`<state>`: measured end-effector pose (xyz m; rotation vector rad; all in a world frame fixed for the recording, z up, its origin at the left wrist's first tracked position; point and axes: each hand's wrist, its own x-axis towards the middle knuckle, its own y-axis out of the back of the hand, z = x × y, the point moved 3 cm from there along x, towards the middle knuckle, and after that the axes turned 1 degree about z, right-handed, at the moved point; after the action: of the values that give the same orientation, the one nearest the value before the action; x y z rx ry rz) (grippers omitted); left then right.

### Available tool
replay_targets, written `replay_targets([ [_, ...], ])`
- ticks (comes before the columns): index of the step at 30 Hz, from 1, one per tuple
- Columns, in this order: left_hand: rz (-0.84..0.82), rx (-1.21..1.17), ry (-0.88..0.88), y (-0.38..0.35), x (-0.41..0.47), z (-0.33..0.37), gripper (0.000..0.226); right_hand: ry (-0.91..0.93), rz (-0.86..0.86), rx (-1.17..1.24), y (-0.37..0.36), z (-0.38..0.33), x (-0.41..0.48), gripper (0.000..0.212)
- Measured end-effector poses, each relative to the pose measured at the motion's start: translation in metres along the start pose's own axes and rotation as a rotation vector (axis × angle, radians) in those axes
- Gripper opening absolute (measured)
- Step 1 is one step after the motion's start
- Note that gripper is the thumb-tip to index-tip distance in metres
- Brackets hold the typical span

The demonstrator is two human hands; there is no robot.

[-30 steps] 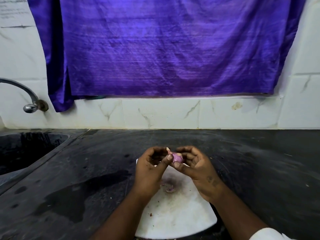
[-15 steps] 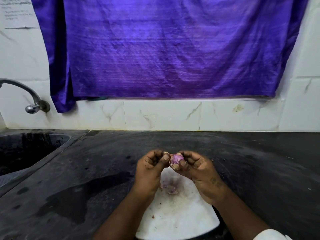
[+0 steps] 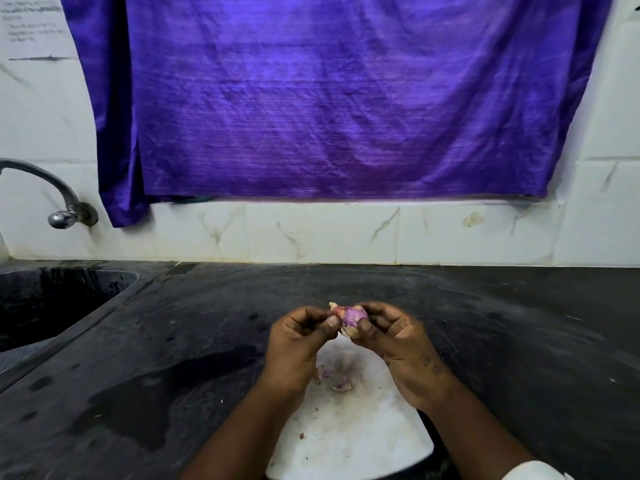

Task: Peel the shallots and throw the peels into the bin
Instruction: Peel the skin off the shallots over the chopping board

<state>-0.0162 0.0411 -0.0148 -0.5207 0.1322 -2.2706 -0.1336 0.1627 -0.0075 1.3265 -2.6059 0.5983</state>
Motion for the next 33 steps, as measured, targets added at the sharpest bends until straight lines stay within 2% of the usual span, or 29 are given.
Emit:
replay_targets([
  [4, 0.011, -0.026, -0.010, 0.001, 0.002, -0.002, 0.015, -0.025, -0.021, 0.048, -0.001, 0.001, -0.001, 0.032],
  [8, 0.019, 0.039, -0.047, 0.003, 0.003, -0.001, 0.006, 0.008, -0.057, -0.080, -0.002, -0.001, -0.001, 0.040],
  [14, 0.044, 0.045, -0.056, 0.002, 0.005, -0.001, 0.009, 0.041, 0.008, -0.117, 0.001, 0.001, -0.001, 0.032],
  [17, 0.053, 0.098, -0.082, 0.002, 0.004, -0.001, 0.006, 0.061, 0.025, -0.143, 0.001, 0.001, 0.000, 0.039],
  [19, 0.058, 0.120, -0.084, 0.002, 0.004, -0.001, 0.006, 0.061, 0.029, -0.105, 0.002, 0.001, 0.000, 0.041],
  [21, 0.055, 0.134, -0.089, 0.001, 0.003, 0.000, 0.012, 0.062, 0.026, -0.100, 0.003, 0.003, 0.002, 0.035],
  [24, 0.036, 0.132, -0.086, 0.001, 0.003, 0.001, 0.008, 0.062, 0.052, -0.026, 0.005, 0.002, 0.005, 0.030],
  [27, 0.014, 0.164, -0.072, 0.003, 0.004, -0.002, 0.008, 0.064, 0.082, 0.095, 0.009, -0.004, 0.006, 0.050],
  [28, -0.001, 0.189, -0.070, 0.003, 0.004, -0.003, 0.007, 0.065, 0.080, 0.102, 0.009, -0.005, 0.005, 0.050],
  [31, -0.019, 0.291, -0.073, 0.003, 0.002, -0.008, 0.019, 0.051, 0.072, 0.038, 0.009, 0.000, 0.005, 0.036],
  [33, -0.018, 0.347, -0.086, 0.002, 0.001, -0.008, 0.023, 0.045, 0.083, -0.029, 0.011, 0.005, 0.006, 0.035],
])
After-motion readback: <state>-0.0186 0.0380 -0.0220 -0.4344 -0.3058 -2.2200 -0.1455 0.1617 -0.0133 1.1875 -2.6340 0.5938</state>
